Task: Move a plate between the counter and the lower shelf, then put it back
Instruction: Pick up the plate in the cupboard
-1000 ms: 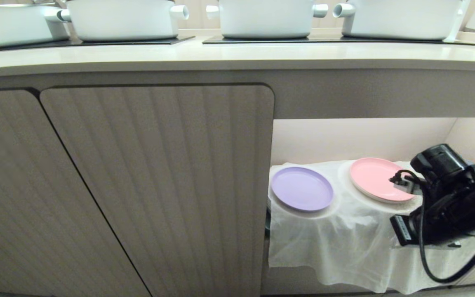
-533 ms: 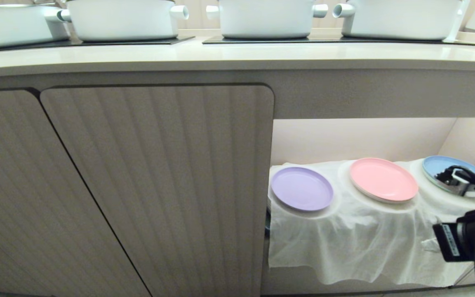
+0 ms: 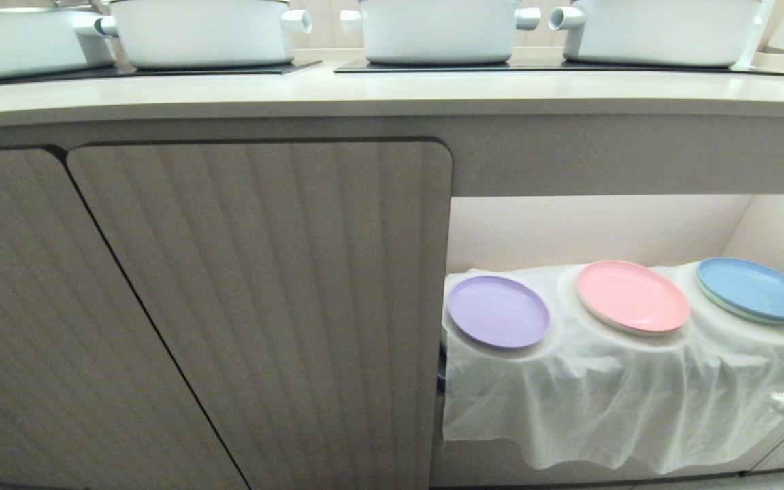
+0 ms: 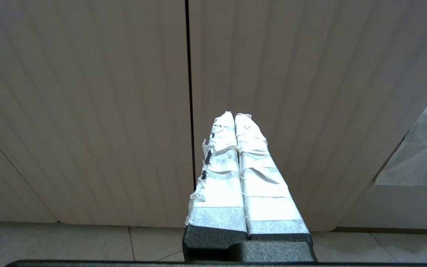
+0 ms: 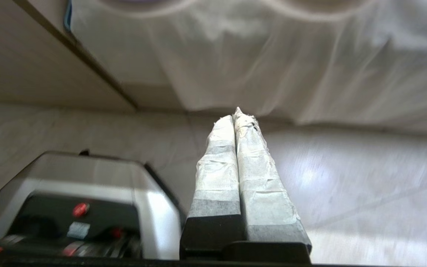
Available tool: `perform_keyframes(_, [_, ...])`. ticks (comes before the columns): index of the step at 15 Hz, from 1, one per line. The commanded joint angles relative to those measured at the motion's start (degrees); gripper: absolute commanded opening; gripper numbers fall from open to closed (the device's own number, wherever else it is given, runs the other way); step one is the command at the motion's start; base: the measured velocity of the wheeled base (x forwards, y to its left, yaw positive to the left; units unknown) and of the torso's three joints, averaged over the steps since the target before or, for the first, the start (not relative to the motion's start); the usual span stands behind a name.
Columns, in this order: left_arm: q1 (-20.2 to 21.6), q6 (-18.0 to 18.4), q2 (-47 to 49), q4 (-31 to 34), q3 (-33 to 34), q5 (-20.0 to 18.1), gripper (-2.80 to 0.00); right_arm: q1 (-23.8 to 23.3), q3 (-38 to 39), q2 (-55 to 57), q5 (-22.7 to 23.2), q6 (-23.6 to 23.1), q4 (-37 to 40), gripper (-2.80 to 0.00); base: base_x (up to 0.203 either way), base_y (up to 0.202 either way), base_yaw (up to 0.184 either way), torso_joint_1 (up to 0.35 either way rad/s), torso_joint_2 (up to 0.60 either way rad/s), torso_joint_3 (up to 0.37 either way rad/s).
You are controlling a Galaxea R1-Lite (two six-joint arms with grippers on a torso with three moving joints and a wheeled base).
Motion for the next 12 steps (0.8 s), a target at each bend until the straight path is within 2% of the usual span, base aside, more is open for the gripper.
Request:
perform_keyframes(1, [0.07,-0.05,0.04,-0.01,0.00,0.04,-2.80,-4.38,8.67,-11.04,5.11,-3.43,-10.46,-2.80,0.000,0.000,0.000,0.000,0.00,0.000])
perform_keyframes(3, [0.05,-0.05,0.04,-0.01,0.00,0.04,-2.80,-9.18,13.70,-17.89,11.58,-6.02,-15.37,-2.80,0.000,0.000,0.000,0.000,0.00,0.000])
perform_keyframes(5, [0.05,-0.05,0.04,-0.01,0.00,0.04,-2.80,-11.79,17.66,-23.80,13.69,-7.33,-16.58,-2.80,0.000,0.000,0.000,0.000,0.00,0.000])
perform_keyframes(9, [0.08,-0.05,0.04,-0.01,0.00,0.04,-2.80,-13.38,25.88,-36.10,13.56,-8.20,-17.38,-2.80,0.000,0.000,0.000,0.000,0.00,0.000])
perform_keyframes(12, [0.00,-0.05,0.04,-0.01,0.00,0.04,-2.80,-13.51,31.62,-36.77,10.14,-11.26,-21.70,-2.80,0.000,0.000,0.000,0.000,0.00,0.000])
